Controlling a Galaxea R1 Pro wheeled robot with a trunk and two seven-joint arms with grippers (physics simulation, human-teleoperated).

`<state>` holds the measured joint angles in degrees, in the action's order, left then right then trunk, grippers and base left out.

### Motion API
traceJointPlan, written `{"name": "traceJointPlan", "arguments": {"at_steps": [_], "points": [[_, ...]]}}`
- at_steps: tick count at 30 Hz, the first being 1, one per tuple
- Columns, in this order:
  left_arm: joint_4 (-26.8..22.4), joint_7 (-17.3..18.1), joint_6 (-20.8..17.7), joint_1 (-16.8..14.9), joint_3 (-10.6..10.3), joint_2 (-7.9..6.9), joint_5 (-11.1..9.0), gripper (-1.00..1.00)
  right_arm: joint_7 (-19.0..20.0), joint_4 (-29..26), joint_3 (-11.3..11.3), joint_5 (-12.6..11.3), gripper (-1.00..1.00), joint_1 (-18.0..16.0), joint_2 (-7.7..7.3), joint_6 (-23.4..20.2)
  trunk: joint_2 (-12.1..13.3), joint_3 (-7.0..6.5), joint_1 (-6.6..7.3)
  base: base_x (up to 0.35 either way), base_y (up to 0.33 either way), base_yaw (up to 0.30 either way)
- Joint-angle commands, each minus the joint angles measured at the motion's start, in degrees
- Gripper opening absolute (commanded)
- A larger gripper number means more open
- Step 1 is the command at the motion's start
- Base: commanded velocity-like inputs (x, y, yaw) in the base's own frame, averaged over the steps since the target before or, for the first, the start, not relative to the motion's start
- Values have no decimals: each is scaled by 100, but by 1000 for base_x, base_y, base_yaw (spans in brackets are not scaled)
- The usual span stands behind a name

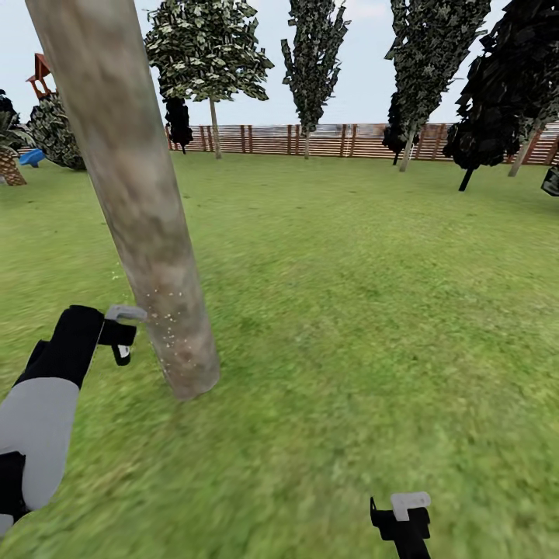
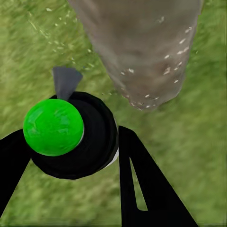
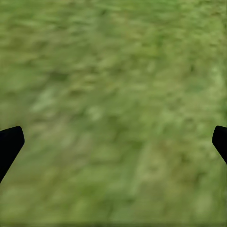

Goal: In the garden, pick up the pesticide atomizer on the floor and spray pesticide onto both trees until each tree trunk is fully covered.

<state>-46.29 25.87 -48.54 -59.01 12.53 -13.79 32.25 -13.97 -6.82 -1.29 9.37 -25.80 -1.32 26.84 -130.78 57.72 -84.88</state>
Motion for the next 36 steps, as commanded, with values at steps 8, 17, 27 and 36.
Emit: {"name": "traceJointPlan", "arguments": {"at_steps": [8, 17, 27, 36], "points": [[-6, -8, 70, 817, 33, 18, 47, -100, -50, 5, -12, 57, 100, -4, 0, 3, -2, 5, 1, 131, -164, 0], [-8, -21, 262, 865, 87, 31, 18, -100, -53, 5, -12, 58, 100, -4, 0, 3, -2, 5, 1, 145, -230, 109], [306, -29, 479, 892, 80, 42, 12, -100, -51, 5, -12, 58, 100, -4, 0, 2, -2, 5, 1, 4, -274, 264], [2513, -1888, 2444, 977, 103, 121, -1297, -100, -61, -3, -12, 60, 100, -4, 0, 5, -2, 5, 1, 0, -275, 21]]}}
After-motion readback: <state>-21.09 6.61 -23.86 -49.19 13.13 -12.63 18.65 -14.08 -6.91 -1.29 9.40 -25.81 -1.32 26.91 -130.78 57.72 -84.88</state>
